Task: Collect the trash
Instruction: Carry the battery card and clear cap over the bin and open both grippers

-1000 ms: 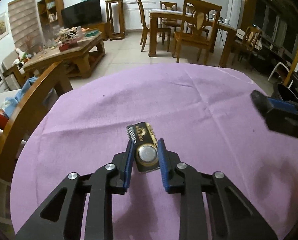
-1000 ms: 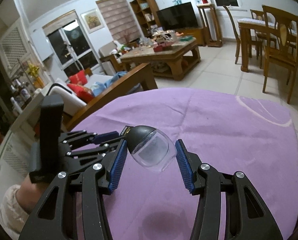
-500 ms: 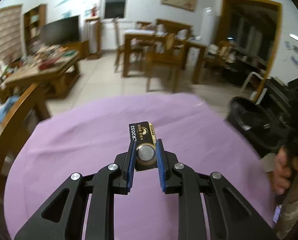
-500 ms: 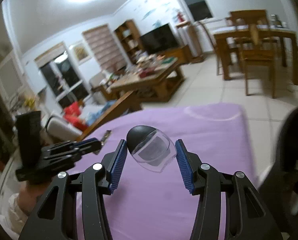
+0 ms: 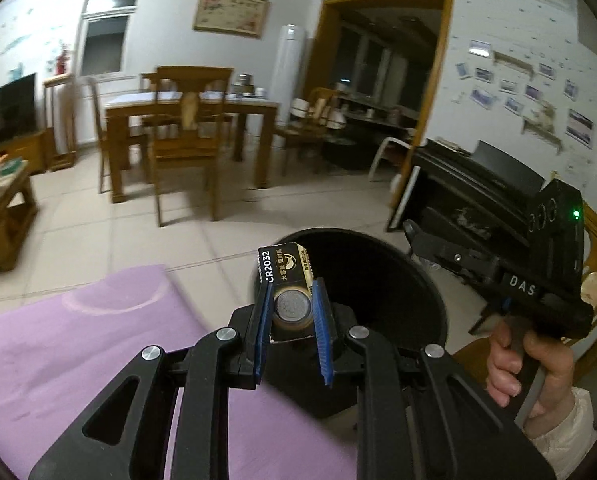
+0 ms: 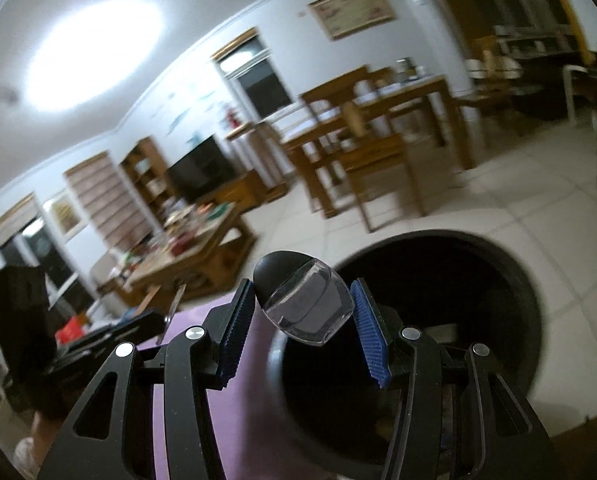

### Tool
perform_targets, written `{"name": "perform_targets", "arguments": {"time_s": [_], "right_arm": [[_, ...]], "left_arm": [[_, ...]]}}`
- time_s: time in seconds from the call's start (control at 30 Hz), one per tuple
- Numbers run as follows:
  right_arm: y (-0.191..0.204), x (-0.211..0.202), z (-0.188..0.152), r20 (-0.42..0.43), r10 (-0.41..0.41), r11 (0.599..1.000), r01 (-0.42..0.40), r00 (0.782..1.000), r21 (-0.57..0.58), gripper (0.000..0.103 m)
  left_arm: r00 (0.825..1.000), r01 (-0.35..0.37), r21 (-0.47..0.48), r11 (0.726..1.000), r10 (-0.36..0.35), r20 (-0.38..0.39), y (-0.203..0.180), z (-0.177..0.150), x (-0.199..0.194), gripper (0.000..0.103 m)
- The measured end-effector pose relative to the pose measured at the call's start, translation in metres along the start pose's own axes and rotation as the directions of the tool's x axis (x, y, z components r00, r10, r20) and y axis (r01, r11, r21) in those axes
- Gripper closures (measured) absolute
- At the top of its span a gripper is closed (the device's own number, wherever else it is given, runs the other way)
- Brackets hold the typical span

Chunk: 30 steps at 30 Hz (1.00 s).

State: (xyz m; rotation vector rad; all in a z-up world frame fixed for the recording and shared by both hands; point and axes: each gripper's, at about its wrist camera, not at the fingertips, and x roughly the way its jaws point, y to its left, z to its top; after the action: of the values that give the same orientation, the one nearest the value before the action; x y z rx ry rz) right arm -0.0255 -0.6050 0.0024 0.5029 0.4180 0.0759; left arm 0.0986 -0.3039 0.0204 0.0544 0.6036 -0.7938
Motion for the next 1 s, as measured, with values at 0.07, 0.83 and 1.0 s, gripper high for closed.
{"name": "perform_targets", "arguments": {"time_s": [0.07, 0.83, 1.0], "right_arm": [[-0.019, -0.006, 0.0, 0.005, -0.027, 1.0, 0.027, 1.0, 0.013, 0.053], [-0.053, 0.023, -0.006, -0.022, -0.049, 0.997, 0.05, 0.999, 0.065, 0.05], [-0.044, 0.021, -0.01, 0.02, -0.06, 0.995, 0.058, 0.998, 0.085, 0.017]], "left_arm": [[1.0, 0.026, 0.009, 1.0, -0.026, -0.012, -0.012, -0.003, 0.015, 0.083], [0.991, 0.087, 0.081, 0.993, -0.078, -0.108, -0.062, -0.011, 0.074, 0.081], [0.996, 0.05, 0.16, 0.986, -0.038, -0.078, -0.068, -0.012, 0.065, 0.026]]}}
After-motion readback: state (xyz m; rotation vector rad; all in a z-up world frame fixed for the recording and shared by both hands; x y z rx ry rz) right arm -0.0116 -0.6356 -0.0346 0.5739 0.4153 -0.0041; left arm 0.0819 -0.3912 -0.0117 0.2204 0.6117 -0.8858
